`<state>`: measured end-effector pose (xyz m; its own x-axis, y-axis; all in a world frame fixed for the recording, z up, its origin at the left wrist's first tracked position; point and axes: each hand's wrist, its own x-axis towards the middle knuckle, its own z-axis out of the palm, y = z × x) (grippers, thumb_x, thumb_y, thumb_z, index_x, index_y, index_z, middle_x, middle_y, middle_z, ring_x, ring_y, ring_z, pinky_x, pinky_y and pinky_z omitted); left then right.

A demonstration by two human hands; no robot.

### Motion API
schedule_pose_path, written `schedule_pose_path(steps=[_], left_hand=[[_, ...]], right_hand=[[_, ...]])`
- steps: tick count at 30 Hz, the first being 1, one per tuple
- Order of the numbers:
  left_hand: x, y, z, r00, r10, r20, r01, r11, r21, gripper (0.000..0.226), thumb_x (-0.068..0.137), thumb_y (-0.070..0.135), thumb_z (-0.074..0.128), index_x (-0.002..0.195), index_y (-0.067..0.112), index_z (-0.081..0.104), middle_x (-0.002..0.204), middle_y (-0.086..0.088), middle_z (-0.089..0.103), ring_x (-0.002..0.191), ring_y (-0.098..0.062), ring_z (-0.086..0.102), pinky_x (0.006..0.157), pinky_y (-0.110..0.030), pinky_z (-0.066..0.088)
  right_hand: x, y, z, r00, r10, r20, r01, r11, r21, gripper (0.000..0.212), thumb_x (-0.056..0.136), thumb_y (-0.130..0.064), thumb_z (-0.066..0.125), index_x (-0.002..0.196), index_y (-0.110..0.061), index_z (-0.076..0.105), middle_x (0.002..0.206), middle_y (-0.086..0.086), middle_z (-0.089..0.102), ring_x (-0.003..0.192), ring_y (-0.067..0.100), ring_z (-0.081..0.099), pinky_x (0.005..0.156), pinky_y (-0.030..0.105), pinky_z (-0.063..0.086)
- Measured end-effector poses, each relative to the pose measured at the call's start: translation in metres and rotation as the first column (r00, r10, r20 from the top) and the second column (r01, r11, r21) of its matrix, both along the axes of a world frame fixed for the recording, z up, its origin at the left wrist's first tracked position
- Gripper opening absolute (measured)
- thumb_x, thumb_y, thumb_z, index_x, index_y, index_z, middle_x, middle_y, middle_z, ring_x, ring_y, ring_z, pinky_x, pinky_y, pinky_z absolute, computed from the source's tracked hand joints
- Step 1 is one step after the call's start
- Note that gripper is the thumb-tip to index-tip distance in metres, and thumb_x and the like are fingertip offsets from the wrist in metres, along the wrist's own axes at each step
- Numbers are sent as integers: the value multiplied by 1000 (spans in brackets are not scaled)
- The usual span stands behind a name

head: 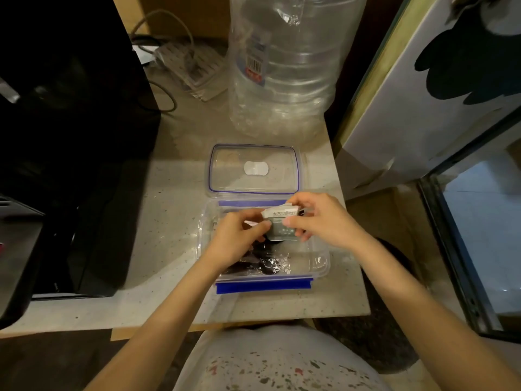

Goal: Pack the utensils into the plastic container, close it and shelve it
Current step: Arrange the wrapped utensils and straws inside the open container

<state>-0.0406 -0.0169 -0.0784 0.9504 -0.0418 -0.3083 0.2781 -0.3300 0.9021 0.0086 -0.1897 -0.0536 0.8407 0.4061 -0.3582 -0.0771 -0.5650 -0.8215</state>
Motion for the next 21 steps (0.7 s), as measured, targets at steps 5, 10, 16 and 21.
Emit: schedule_pose_path(steps=[5,10,16,21], left_hand=[[-4,5,-8,984,25,179,-68,968,240,23,90,17,57,111,14,66,104,-8,69,85,-18,65,74,-28,53],[-7,5,-14,981,102,166,-143,956,256,27,89,17,59,115,15,64,107,-6,71,86,-14,64,73,-20,50],[-4,1,-14,983,134,123,-156,969,194,31,90,14,57,121,17,61,114,-5,69,93,-13,65,80,-22,52],[-5,-4,-12,974,134,181,-172,961,215,28,92,11,53,118,13,63,107,-7,72,91,-16,67,83,-25,53]], right_hand=[[-12,20,-19,994,-113,7,111,983,143,22,82,-3,68,102,-12,64,98,9,66,69,18,65,58,19,58],[-15,21,-25,990,-134,-30,137,977,163,40,81,2,67,117,-12,60,102,1,63,77,18,67,61,20,59],[-17,24,-33,968,-244,-49,249,957,149,36,84,3,62,120,-1,56,98,7,66,67,13,65,60,19,57],[-23,29,-38,948,-314,-51,318,932,173,33,89,-1,56,122,-6,59,85,-3,66,67,8,63,64,19,56]])
